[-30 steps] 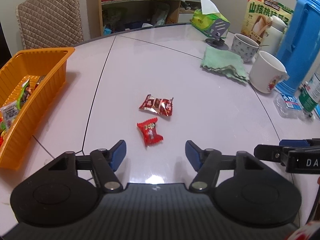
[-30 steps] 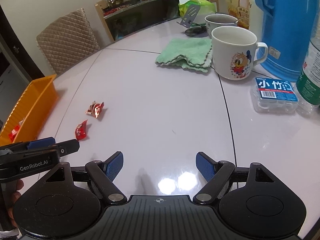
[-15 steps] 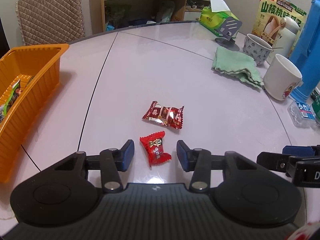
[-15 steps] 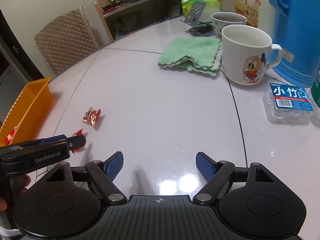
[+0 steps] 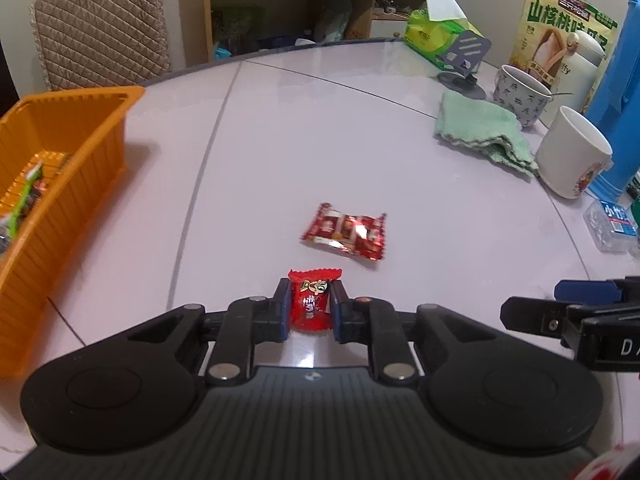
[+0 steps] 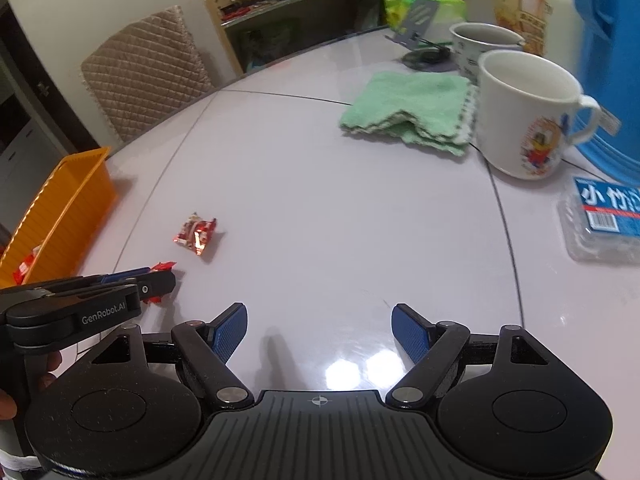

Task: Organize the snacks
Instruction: 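Grasp the red-and-white wrapped candy with the right tool while the left tool holds its candy, then carry both candies over the orange tray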

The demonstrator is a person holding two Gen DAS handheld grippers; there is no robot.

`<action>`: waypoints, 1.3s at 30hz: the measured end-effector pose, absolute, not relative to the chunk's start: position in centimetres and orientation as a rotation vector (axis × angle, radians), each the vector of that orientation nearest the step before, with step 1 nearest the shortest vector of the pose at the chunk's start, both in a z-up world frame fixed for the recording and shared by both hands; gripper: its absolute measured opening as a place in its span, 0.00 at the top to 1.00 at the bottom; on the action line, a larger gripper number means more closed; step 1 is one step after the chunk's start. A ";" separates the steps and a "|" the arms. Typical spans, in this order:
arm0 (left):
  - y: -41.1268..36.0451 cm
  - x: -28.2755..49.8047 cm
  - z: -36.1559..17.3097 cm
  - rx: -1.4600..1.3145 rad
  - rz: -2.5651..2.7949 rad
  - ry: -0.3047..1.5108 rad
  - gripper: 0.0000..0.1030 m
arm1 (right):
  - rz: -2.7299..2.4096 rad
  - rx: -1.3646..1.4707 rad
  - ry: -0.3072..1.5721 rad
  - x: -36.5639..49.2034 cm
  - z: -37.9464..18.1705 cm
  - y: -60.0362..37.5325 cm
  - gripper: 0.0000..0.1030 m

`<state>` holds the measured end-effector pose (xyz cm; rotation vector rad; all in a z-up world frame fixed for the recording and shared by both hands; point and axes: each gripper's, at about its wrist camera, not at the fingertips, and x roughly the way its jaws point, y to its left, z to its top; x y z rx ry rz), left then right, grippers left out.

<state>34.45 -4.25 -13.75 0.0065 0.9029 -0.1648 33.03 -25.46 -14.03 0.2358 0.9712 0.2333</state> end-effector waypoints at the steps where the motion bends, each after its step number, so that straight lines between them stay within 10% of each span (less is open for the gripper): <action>1: -3.9 34.4 -13.6 0.006 -0.155 0.899 0.83 | 0.249 0.232 0.966 33.2 -14.0 -25.2 0.23; 9: -0.2 34.5 -12.8 -0.012 -0.055 0.890 0.83 | 0.408 0.118 0.880 35.2 -13.1 -21.4 0.24; 13: 1.5 34.2 -12.6 -0.031 -0.015 0.895 0.83 | 0.519 0.042 0.835 36.9 -12.8 -19.3 0.41; 39: 4.8 33.5 -12.7 -0.076 0.037 0.901 0.83 | 0.674 -0.268 0.873 41.0 -16.7 -13.6 0.74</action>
